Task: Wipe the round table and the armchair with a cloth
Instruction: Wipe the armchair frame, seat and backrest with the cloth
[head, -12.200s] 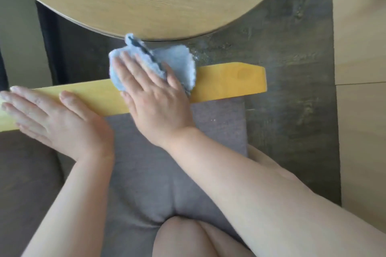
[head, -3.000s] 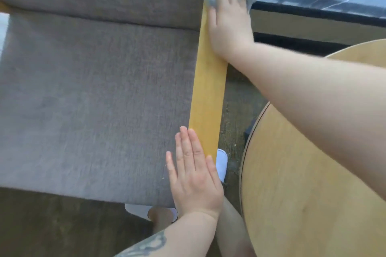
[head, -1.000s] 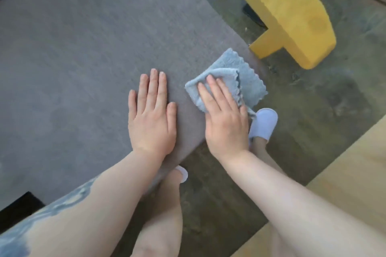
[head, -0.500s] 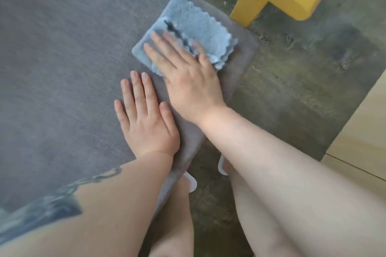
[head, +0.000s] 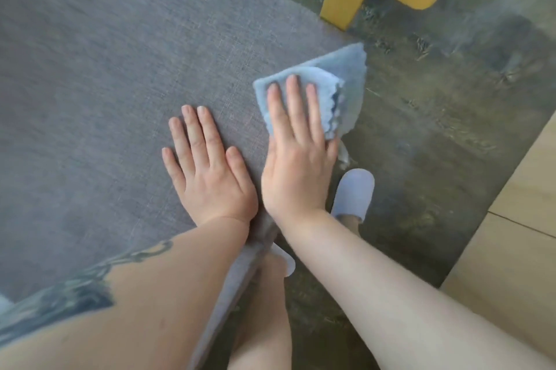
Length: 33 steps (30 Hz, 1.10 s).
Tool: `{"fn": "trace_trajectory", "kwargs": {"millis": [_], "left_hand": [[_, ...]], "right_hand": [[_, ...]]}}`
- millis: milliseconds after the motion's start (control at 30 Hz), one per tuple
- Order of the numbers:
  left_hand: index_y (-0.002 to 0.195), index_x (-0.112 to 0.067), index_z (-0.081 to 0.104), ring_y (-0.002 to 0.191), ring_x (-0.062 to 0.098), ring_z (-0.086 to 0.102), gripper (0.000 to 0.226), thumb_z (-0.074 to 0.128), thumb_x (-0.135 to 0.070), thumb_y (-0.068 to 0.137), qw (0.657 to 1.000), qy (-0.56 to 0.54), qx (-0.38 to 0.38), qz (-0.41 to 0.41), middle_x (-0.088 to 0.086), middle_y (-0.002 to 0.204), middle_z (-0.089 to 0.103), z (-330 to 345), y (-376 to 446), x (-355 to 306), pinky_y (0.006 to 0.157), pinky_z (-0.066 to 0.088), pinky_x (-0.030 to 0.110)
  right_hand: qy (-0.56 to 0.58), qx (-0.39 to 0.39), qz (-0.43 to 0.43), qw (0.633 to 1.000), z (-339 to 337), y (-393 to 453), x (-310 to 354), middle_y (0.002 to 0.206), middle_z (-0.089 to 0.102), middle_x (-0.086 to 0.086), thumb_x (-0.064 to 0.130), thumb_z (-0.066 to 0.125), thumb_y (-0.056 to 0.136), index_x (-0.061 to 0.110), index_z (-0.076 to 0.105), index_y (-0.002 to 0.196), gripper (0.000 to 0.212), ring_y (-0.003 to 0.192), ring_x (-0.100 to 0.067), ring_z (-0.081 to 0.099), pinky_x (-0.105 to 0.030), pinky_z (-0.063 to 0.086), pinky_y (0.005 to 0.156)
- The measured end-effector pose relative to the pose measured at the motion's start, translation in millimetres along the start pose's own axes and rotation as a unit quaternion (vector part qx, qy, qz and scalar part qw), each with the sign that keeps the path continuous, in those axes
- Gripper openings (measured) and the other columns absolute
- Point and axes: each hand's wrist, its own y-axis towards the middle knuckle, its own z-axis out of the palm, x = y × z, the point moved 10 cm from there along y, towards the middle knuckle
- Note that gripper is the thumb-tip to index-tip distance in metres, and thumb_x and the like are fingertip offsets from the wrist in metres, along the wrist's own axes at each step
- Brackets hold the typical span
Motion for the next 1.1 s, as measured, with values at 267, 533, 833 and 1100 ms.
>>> {"fn": "trace_trajectory", "kwargs": {"millis": [267,533,833,1100], "left_hand": [[0.156,-0.014,0.012,0.15,0.022,0.007,0.063,0.021,-0.033,0.097,1.0,0.003,0.001,0.009,0.004,0.163,0.013,-1.5,-2.4,-2.5,0.12,-0.001,0.039],[0.156,-0.011,0.011,0.151,0.021,0.006,0.063,0.018,-0.033,0.097,1.0,-0.003,0.008,0.004,0.004,0.163,0.012,-1.6,-2.5,-3.1,0.121,-0.002,0.038],[0.155,-0.007,0.011,0.15,0.022,0.008,0.064,0.022,-0.033,0.098,1.0,-0.006,0.01,-0.006,0.007,0.163,0.013,-0.6,-1.8,1.9,0.121,-0.002,0.037],[0.155,-0.012,0.014,0.15,0.018,0.007,0.06,0.024,-0.031,0.1,0.997,-0.056,0.05,0.001,0.004,0.163,0.012,-11.6,-4.7,17.7,0.12,0.0,0.034]], "right_hand": [[-0.005,-0.034,-0.032,0.999,-16.8,35.6,-28.4,0.154,0.033,0.003,0.033,0.049,0.094,0.032,0.046,0.142,0.048,0.143,-0.015,0.027,-0.043,0.029,0.108],[-0.061,0.02,-0.248,0.967,-4.3,62.4,7.5,0.152,0.037,0.003,0.033,0.047,0.094,0.032,0.047,0.141,0.047,0.14,-0.014,0.034,-0.036,0.029,0.097],[-0.015,0.018,-0.299,0.954,12.7,63.0,51.8,0.139,0.054,0.002,0.012,0.045,0.089,0.025,0.058,0.132,0.047,0.124,-0.017,0.054,-0.035,0.043,0.095],[0.092,0.059,-0.201,0.973,17.6,-2.5,67.4,0.134,0.059,0.003,0.018,0.045,0.091,0.022,0.058,0.132,0.044,0.124,-0.015,0.052,-0.035,0.036,0.102]]}}
